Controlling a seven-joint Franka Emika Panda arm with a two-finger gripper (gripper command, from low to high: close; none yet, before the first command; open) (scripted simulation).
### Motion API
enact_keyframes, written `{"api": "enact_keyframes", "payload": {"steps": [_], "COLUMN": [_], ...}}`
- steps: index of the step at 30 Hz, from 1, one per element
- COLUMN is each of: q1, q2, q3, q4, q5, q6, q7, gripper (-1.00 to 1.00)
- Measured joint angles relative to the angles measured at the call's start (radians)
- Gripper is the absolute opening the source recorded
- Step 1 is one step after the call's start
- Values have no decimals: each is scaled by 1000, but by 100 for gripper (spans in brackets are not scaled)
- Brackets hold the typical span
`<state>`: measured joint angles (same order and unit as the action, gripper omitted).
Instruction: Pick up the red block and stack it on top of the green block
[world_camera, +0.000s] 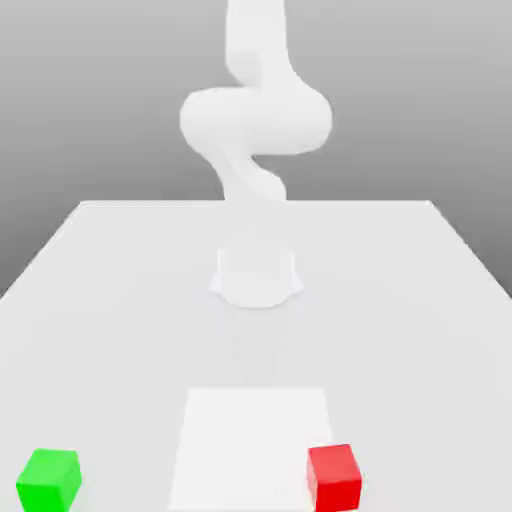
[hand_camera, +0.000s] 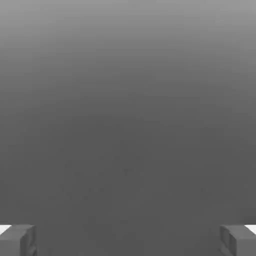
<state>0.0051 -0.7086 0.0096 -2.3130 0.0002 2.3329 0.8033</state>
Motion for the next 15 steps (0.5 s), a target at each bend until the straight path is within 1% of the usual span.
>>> {"api": "enact_keyframes", "payload": {"steps": [15], "q1": [33], "q2": [550], "q3": [63], "q4": [-79], "q5": [-16], "q6": [200], "q7": [35], "gripper": [0]}}
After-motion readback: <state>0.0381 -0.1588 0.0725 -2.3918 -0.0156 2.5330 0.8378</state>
